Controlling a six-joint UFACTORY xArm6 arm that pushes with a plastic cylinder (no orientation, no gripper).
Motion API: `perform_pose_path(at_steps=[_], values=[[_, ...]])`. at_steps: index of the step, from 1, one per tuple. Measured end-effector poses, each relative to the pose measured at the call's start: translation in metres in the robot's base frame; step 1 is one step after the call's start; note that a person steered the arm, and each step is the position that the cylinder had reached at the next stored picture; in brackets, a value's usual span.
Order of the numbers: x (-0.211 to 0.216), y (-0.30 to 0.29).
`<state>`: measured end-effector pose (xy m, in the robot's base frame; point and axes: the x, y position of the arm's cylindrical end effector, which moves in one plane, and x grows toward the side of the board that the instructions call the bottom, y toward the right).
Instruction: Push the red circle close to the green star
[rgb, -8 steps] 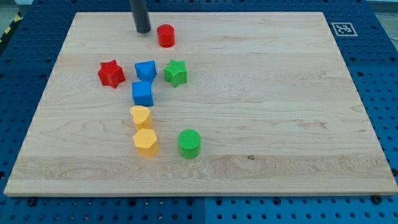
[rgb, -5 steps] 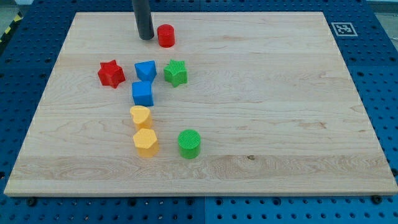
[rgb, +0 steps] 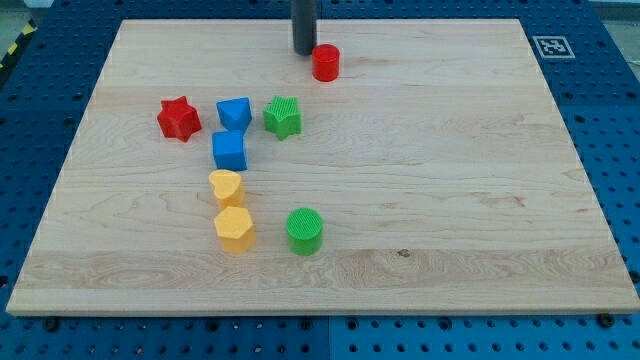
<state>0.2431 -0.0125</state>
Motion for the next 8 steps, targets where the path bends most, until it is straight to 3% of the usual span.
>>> perform_pose_path(at_steps=[1, 5, 8], values=[[-0.003, 0.018], [0.080, 0.018], [0.090, -0.007]])
